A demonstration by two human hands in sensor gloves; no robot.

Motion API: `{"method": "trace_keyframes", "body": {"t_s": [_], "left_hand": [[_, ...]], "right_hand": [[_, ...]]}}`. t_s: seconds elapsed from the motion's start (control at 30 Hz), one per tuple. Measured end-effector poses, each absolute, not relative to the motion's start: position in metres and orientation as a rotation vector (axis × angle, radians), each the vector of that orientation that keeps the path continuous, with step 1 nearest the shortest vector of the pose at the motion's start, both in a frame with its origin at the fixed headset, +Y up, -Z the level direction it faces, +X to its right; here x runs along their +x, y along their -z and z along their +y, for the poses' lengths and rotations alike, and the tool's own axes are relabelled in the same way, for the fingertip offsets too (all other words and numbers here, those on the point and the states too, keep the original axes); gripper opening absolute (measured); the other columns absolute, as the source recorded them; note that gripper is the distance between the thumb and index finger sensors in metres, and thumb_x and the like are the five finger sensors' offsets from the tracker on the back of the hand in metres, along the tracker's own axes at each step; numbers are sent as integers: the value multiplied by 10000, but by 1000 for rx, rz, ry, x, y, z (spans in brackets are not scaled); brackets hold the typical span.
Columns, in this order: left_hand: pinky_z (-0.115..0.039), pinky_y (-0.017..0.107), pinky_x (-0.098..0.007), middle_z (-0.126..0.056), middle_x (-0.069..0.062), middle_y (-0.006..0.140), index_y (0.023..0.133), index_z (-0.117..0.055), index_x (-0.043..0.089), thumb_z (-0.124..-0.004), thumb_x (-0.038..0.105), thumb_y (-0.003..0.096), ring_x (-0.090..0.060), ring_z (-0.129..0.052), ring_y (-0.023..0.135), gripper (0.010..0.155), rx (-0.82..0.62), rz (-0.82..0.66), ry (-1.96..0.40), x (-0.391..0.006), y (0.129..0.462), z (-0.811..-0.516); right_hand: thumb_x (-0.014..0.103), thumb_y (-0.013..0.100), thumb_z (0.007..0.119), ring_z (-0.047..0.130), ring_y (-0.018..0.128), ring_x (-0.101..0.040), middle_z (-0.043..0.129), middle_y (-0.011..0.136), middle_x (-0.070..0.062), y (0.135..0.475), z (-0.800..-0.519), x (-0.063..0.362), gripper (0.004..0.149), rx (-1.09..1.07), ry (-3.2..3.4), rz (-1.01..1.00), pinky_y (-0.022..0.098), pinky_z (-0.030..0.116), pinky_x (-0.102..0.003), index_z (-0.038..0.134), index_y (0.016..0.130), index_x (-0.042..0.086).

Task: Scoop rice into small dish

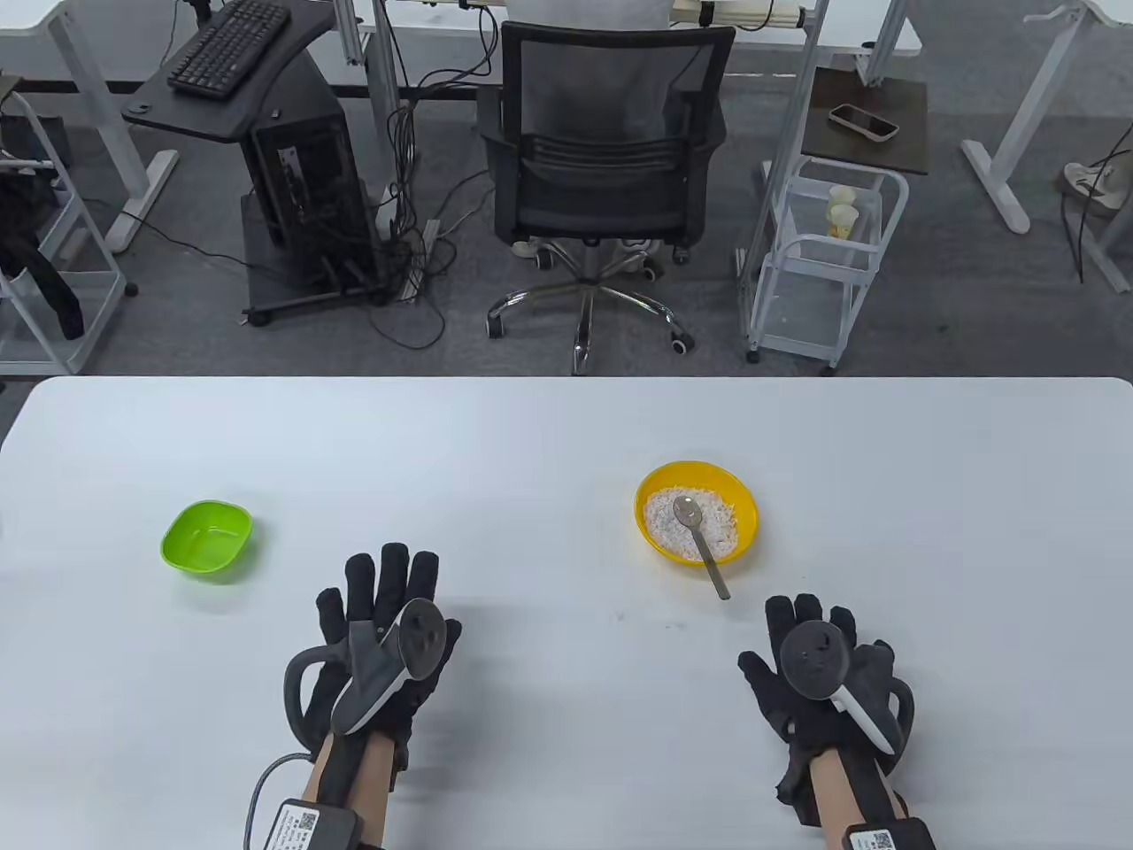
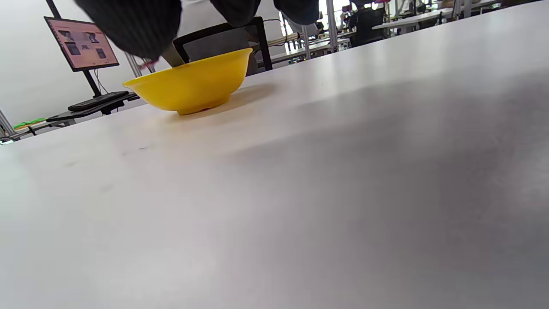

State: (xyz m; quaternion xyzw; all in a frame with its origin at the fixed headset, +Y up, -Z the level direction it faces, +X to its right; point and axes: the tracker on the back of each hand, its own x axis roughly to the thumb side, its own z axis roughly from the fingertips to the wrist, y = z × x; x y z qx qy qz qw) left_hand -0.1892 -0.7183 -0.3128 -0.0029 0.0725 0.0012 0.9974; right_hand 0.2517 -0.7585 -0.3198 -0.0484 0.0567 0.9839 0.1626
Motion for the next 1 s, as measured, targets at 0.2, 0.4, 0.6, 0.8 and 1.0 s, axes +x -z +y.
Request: {"method": "trace_keyframes", "body": {"t_s": [0.2, 0.4, 0.6, 0.8, 1.0], "left_hand": [[-340, 855, -592, -255, 130, 1255, 1087, -244, 476, -602, 653, 463, -260, -276, 1191, 742, -34, 150, -9, -189, 314, -721], [-340, 854, -591, -251, 127, 1255, 1088, -240, 476, -601, 654, 463, -260, -271, 1190, 743, -58, 157, -14, -193, 316, -726], [-334, 858, -587, -251, 123, 1254, 1087, -243, 478, -605, 645, 466, -253, -265, 1191, 738, -68, 167, -11, -194, 320, -729], [-347, 859, -585, -264, 121, 1254, 1089, -256, 475, -609, 641, 467, -249, -284, 1193, 734, -8, 151, 9, -183, 317, -718], [-385, 873, -575, -295, 189, 1248, 1069, -182, 463, -620, 638, 463, -198, -349, 1207, 768, 160, 167, 53, -191, 324, -675]], "right_hand": [[481, 585, 651, 210, 1054, -582, 297, 1215, -217, 319, -753, 261, 714, -158, -2741, 137, 593, 143, -814, 354, 1152, 165], [479, 585, 651, 221, 1053, -585, 306, 1215, -222, 317, -751, 260, 712, -133, -2732, 116, 593, 152, -815, 358, 1151, 164], [476, 586, 651, 214, 1054, -584, 301, 1215, -223, 322, -756, 258, 710, -153, -2752, 164, 594, 145, -814, 357, 1152, 163], [475, 586, 652, 217, 1053, -584, 301, 1214, -225, 321, -757, 256, 709, -139, -2759, 168, 593, 147, -815, 359, 1151, 163], [477, 585, 650, 220, 1052, -587, 304, 1213, -225, 318, -752, 257, 710, -133, -2756, 129, 592, 150, -815, 359, 1151, 163]]}}
